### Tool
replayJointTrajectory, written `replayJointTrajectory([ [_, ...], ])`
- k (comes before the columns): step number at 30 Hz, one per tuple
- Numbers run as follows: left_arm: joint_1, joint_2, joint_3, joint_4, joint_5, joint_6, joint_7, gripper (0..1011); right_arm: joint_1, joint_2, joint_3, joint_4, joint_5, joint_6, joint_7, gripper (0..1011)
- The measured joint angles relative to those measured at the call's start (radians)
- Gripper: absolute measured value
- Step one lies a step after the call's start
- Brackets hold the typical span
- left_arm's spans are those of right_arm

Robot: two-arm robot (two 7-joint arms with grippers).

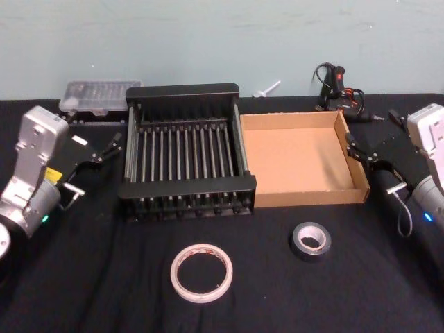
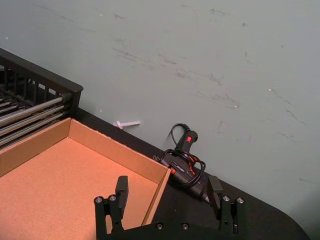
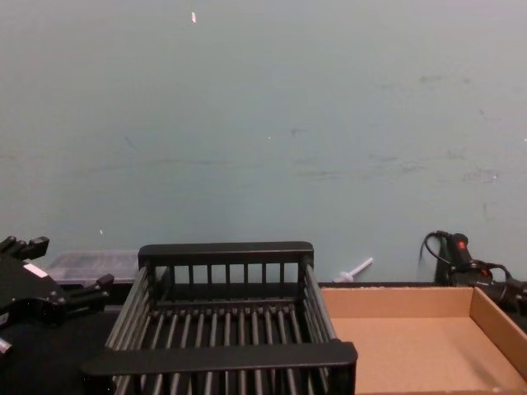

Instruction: Pick up the white tape and place it into the black box , Pick up the silver tape and place it into the brown box.

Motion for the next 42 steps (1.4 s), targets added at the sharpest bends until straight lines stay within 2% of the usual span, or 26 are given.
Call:
replayJointTrajectory([
  [42, 0.0, 0.0, 0.0, 0.0, 0.0, 0.0, 0.0, 1001, 0.0, 0.0, 0.0, 0.0, 0.0, 0.0, 0.0, 1002],
])
